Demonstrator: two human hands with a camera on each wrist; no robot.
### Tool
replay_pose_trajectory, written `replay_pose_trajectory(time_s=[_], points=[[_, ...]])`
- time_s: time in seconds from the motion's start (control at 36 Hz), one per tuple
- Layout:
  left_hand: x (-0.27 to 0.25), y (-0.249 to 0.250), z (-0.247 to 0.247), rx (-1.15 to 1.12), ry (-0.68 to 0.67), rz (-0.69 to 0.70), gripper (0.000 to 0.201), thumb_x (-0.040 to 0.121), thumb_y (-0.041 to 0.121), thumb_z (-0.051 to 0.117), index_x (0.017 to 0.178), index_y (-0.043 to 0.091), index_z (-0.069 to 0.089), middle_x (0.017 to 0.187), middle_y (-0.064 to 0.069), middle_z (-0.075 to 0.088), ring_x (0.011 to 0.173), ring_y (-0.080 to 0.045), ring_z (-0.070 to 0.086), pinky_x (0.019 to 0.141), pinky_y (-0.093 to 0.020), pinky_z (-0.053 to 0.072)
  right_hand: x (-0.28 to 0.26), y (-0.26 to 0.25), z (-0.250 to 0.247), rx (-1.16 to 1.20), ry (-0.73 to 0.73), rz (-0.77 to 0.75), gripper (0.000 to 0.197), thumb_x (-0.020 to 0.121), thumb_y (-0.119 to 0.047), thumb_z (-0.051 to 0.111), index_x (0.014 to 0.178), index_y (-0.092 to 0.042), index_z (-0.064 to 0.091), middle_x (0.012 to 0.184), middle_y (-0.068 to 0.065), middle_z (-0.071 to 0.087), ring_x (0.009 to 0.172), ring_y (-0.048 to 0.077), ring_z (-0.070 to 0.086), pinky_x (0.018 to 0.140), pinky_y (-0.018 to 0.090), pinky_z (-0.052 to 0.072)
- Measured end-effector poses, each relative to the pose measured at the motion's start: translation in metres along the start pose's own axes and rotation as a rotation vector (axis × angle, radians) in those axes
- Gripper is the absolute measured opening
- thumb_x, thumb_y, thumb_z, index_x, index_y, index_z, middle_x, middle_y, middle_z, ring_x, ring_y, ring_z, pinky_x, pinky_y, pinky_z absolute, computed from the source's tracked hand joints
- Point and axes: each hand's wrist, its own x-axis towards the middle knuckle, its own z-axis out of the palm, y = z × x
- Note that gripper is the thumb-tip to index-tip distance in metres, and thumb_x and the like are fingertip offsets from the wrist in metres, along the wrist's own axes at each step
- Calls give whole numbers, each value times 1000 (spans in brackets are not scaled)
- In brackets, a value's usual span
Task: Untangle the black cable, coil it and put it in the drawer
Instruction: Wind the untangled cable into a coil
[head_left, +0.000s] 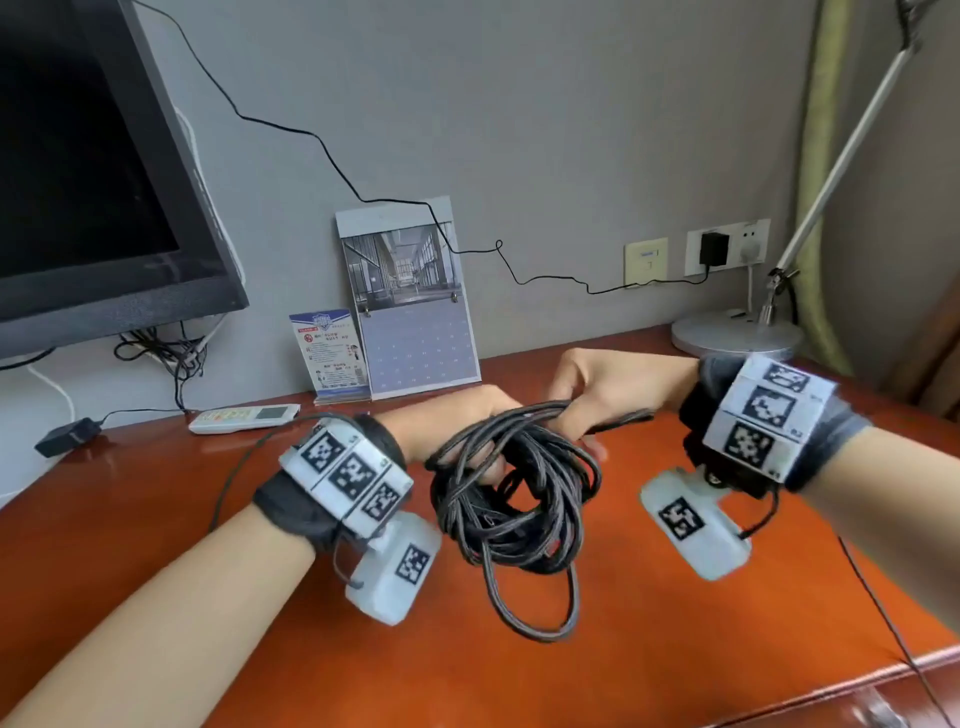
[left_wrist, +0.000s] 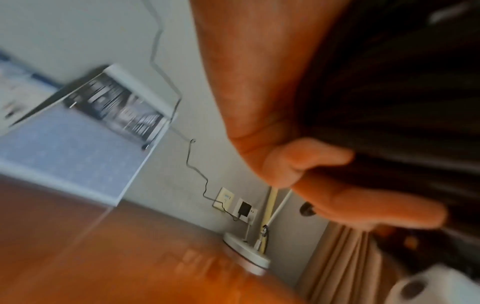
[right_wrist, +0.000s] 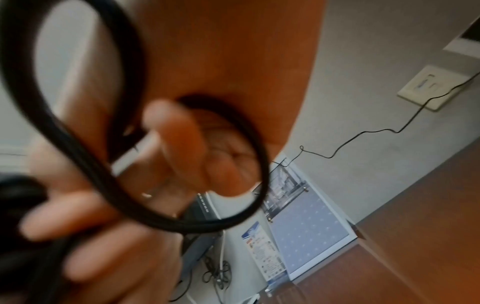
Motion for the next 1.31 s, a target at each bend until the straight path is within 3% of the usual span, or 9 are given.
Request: replay_pose_trajectory(time_s=[0.17,0.25,0.39,0.56,0.72,0.86,1.03,1.14,1.31], points=[[1,-12,12,-435,255,90,44,41,14,61,78,-8,58,73,-11,48,69,-20,40,62,-33,34,12,24,13,491,209,-70,36,63,-24,71,32,-20,54,31,-10,41,28,0,35,39,10,32],[6,-20,18,-819,356,122,39,46,16,65,83,2,67,80,-12,63,72,-21,57,72,-34,47,21,35,23,680,590,16,35,87,-1,54,63,-25,62,41,-14,56,41,-3,53,53,14,44],[14,-1,13,-1165,351,159,21,38,-7,63,49,12,66,48,-1,57,41,-10,54,39,-15,42,40,28,28,1107,472,-136,34,83,-33,45,54,-20,55,49,2,41,38,10,15,41,14,14],[33,-18,10,-1471,602,-47,21,86,12,36,77,7,53,50,-4,50,38,-11,47,29,-8,28,44,27,32,967,606,-68,59,102,-44,24,63,-15,57,52,-3,49,37,6,14,39,17,9],[41,-23,16,-1735,622,-92,66,95,30,31,43,11,67,46,4,58,33,-10,54,27,-9,28,42,35,38,532,885,138,39,96,-20,52,57,-14,54,44,-8,46,39,8,26,41,20,22],[47,-14,16,-2041,685,-153,31,84,34,46,66,11,58,48,1,57,35,-11,56,26,-9,31,51,33,45,360,1115,307,36,90,-24,58,54,-22,61,42,-11,48,49,9,40,52,24,32],[29,-29,13,-2110,544,-144,28,68,34,54,81,10,56,55,1,58,36,-10,56,27,-10,32,32,35,49,490,981,157,25,88,2,51,99,-18,60,75,2,54,49,10,46,48,21,39],[20,-44,12,-2108,602,-208,29,81,38,51,77,10,55,56,-1,58,35,-12,56,26,-12,33,31,34,52,-109,994,142,17,87,-8,54,96,-19,64,103,3,48,97,18,48,87,27,41],[21,-48,22,-2052,572,-234,35,92,41,42,79,11,55,64,0,58,35,-11,56,25,-12,33,58,12,50,8,743,362,48,88,-45,56,73,-1,70,68,10,69,52,14,55,58,28,51]])
